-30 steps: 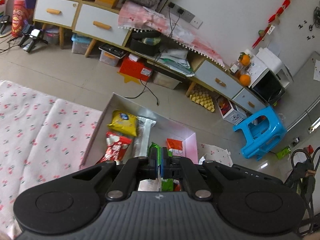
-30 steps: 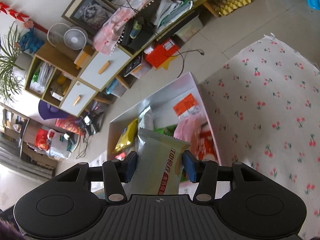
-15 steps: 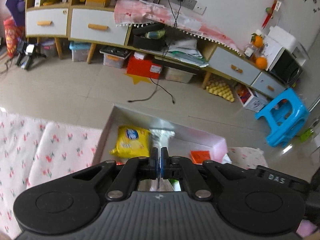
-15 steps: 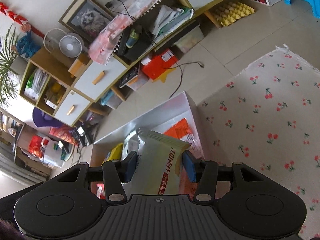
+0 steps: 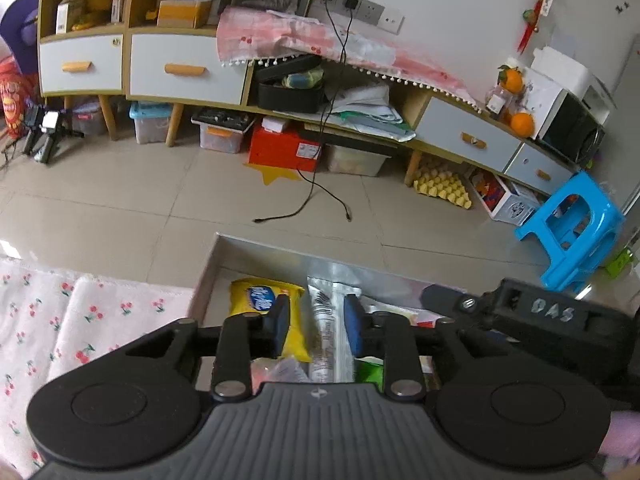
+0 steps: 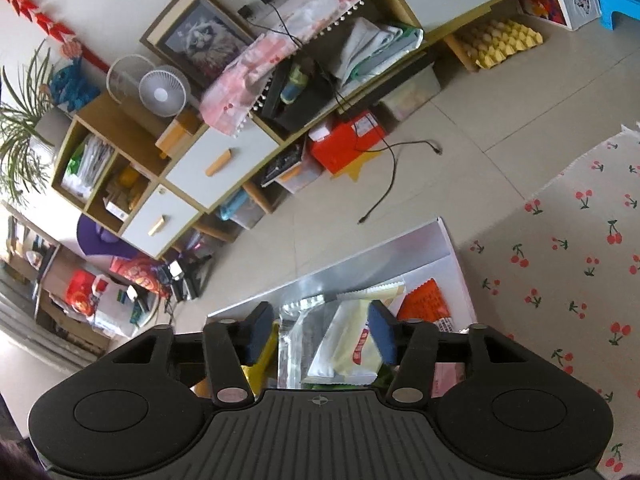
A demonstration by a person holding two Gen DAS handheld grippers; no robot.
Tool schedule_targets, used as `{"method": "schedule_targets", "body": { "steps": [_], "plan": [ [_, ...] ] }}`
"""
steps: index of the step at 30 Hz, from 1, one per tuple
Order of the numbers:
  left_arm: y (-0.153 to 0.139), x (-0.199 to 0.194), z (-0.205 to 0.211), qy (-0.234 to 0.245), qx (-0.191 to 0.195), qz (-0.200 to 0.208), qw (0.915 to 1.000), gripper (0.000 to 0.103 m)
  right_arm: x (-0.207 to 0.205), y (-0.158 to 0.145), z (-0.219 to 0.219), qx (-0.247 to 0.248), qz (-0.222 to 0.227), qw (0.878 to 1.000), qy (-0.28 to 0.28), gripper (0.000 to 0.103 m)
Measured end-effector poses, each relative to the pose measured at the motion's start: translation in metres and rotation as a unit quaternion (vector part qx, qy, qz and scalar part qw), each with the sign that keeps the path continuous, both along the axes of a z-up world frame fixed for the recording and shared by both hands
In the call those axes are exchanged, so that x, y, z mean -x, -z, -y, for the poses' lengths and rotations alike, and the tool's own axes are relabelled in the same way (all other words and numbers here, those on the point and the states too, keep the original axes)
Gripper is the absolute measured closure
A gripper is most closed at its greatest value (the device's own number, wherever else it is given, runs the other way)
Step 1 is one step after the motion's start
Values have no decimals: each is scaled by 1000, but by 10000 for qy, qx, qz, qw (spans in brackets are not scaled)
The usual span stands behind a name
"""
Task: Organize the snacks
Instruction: 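Carry both packs into the pink box and open both tools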
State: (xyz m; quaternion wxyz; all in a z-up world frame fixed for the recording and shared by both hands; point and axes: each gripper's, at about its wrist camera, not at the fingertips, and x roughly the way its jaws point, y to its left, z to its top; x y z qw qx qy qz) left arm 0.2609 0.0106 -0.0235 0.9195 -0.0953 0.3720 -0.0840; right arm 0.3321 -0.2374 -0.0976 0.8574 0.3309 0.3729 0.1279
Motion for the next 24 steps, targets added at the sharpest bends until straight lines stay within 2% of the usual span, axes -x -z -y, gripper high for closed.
{"method": "schedule_targets", "body": {
  "steps": [3, 9, 11, 14, 24],
  "plan": [
    [-1, 1, -1, -27, -95, 18, 10000, 74, 3, -3, 2, 125, 14, 9999, 37, 43],
    [-4, 10, -10, -147, 25, -42, 9999, 63, 13, -9, 6, 301, -99, 9995, 55, 43],
    [-6, 16, -13, -164, 13, -52, 9999, 61, 20, -13, 5, 395, -106, 9992, 38, 39],
    [-10, 27, -16, -181, -15, -97, 9998, 55, 33, -20, 4, 492, -73, 9988, 1, 38],
    [-15, 74, -27, -221, -8, -348, 9991, 43, 84, -39, -2, 758, -145, 9970, -115, 37]
  ]
}}
